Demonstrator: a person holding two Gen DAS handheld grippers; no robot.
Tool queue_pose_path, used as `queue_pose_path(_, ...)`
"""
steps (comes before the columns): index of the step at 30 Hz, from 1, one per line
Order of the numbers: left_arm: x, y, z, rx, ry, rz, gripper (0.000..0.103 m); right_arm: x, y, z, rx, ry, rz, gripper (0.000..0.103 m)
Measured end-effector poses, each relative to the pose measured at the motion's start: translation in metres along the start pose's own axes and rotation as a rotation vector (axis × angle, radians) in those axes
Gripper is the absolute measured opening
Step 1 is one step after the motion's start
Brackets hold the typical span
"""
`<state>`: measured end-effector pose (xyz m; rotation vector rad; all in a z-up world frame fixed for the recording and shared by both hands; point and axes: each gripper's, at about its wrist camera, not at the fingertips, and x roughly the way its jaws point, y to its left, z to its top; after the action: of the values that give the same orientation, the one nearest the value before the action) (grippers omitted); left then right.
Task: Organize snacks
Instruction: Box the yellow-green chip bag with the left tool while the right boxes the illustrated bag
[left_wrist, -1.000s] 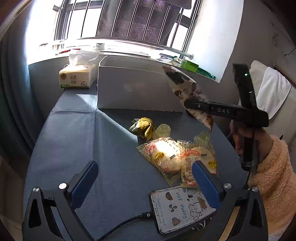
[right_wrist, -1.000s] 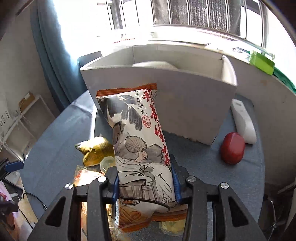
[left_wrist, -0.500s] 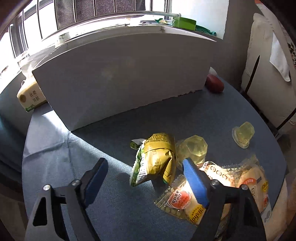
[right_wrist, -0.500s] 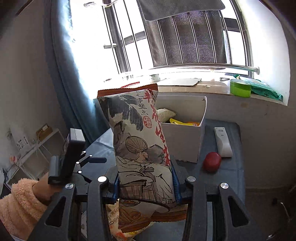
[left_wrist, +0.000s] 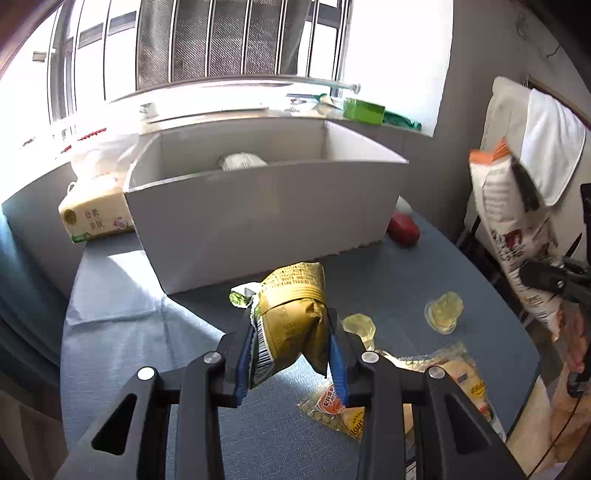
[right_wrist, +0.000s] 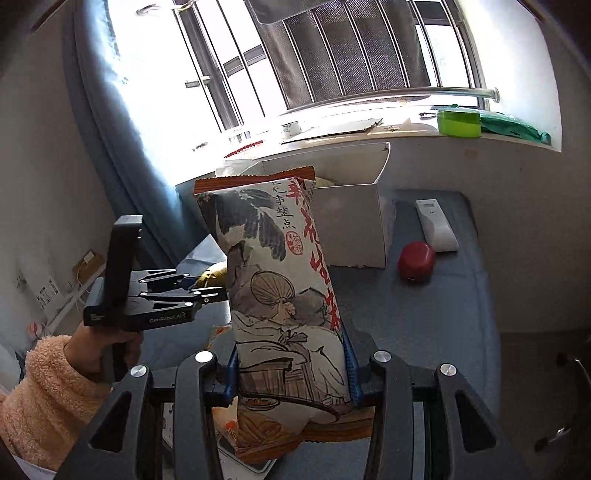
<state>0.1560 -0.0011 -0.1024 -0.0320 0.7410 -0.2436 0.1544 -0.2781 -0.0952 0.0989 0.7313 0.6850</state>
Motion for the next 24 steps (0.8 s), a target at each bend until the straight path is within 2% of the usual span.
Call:
queue_pose_path(5,-0.046,0.023,0.033,-0.099,-0.15,-0.041,0.038,0.013,-0.008,0.023,0.089,-0.009,0.001,0.047)
queue_pose_path(9,-0.048,0.043,0.075,-0.154,-0.195,-0.075,0.038,0.029,-0.012,0.063,0.162,-0.027,0.013,0.047)
queue_pose_path(13,-0.02,0.056,0.118,-0.188,-0.192,-0.079,0.039,0.054,-0.018,0.112,0.249,-0.041,-0.016,0.047)
queue_pose_path(17,0.012,0.063,0.144,-0.194,-0.16,-0.055,0.039,0.085,-0.015,0.155,0.216,-0.055,-0.083,0.047)
queue_pose_path(19,0.031,0.065,0.152,-0.192,-0.131,-0.025,0.04,0.103,-0.015,0.171,0.2,-0.035,-0.116,0.047)
queue_pose_path(21,0.048,0.067,0.155,-0.185,-0.088,0.008,0.052,0.12,-0.019,0.182,0.215,-0.014,-0.116,0.048)
queue_pose_path(22,0.057,0.07,0.155,-0.182,-0.052,0.026,0.08,0.127,-0.022,0.186,0.222,-0.009,-0.113,0.05)
queue_pose_path(23,0.062,0.071,0.154,-0.175,-0.034,0.048,0.102,0.132,-0.025,0.188,0.23,-0.007,-0.111,0.062)
queue_pose_path(24,0.062,0.072,0.151,-0.166,-0.049,0.068,0.103,0.137,-0.028,0.19,0.238,-0.003,-0.1,0.076)
